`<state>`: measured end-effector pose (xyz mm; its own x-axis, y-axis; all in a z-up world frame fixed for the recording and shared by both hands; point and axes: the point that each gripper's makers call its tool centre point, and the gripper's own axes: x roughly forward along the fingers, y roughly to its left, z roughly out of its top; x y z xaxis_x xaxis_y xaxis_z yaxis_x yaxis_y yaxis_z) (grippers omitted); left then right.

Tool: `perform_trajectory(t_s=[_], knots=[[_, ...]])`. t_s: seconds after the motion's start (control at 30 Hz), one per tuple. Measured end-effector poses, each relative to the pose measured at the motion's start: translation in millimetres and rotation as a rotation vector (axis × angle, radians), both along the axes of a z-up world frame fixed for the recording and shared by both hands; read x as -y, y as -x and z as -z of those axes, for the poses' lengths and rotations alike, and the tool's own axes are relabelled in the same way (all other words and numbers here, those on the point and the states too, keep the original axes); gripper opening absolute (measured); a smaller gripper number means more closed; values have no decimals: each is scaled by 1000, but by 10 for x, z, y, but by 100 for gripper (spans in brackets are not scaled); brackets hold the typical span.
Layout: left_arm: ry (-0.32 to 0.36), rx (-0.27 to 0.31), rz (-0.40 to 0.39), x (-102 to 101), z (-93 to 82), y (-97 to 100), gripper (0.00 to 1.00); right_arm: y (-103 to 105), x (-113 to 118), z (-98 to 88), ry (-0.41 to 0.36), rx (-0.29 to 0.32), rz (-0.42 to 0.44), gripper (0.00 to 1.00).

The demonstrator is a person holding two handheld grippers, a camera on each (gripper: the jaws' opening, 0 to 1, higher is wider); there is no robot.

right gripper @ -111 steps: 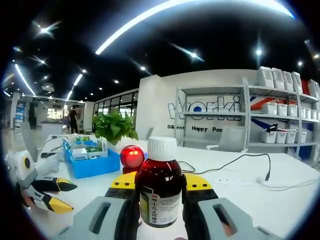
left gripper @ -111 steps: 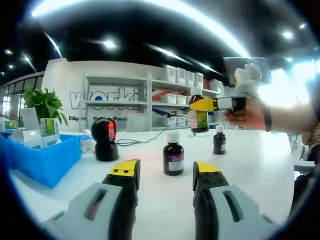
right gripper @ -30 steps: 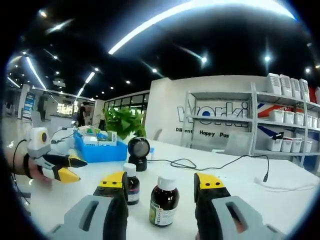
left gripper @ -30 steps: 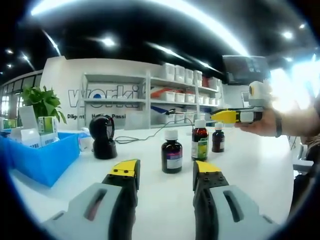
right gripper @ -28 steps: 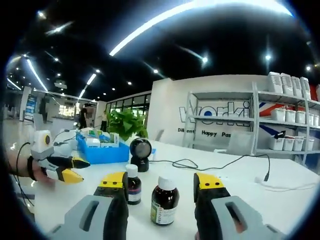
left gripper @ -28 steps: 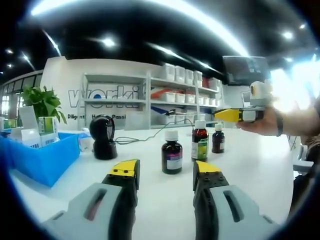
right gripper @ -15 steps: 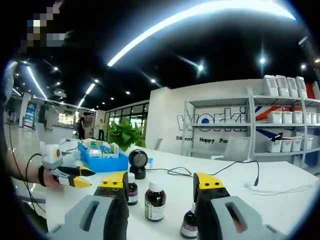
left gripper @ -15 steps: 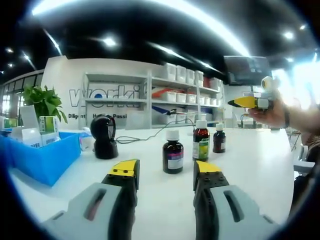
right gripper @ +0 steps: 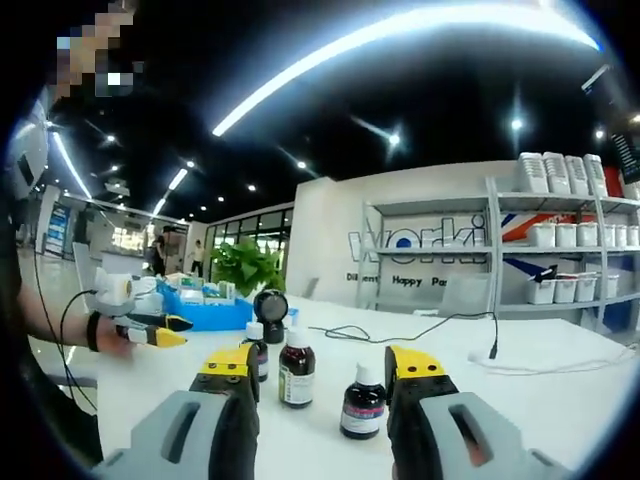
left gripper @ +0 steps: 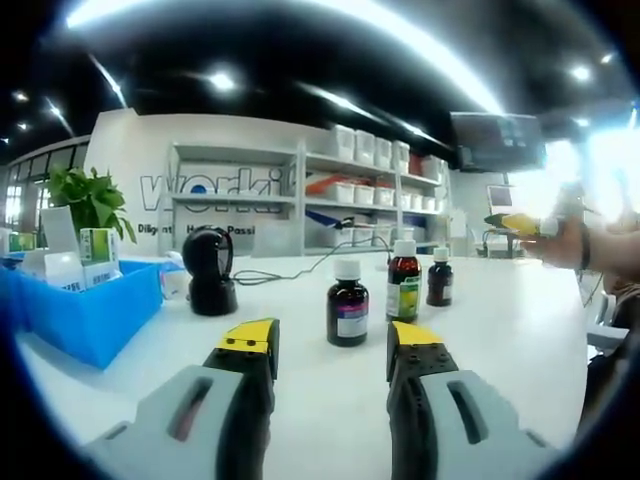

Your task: Rotate the medicine bottle to make it face forward pick up the medicine bottle inspect the drug traceability code place the medicine on the table

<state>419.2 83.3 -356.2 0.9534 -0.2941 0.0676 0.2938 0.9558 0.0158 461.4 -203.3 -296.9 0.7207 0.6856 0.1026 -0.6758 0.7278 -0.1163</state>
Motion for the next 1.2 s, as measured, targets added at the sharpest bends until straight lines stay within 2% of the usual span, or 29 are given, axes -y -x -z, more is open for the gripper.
perform_trajectory(t_s=[0.2,0.43,0.6,0.7,0.83,1.2], knots=[[5,0,-7,-15,-4,-5,34,15,174,136,-16,-11,20,44],[9,1,-14,-31,-10,-4,34,83,291,303,-30,7,18,44],[14,2,-14,-33,-15,-5,34,61,358,439,-32,-22,45,43],[16,0,-17,-42,-11,-8,34,65,370,387,-44,-7,52,41],[11,1,-19,-41,-11,-5,34,71,358,434,-25,-13,53,41],[15,2,-26,-54,-13,-5,34,87,354,409,-46,-13,41,40]])
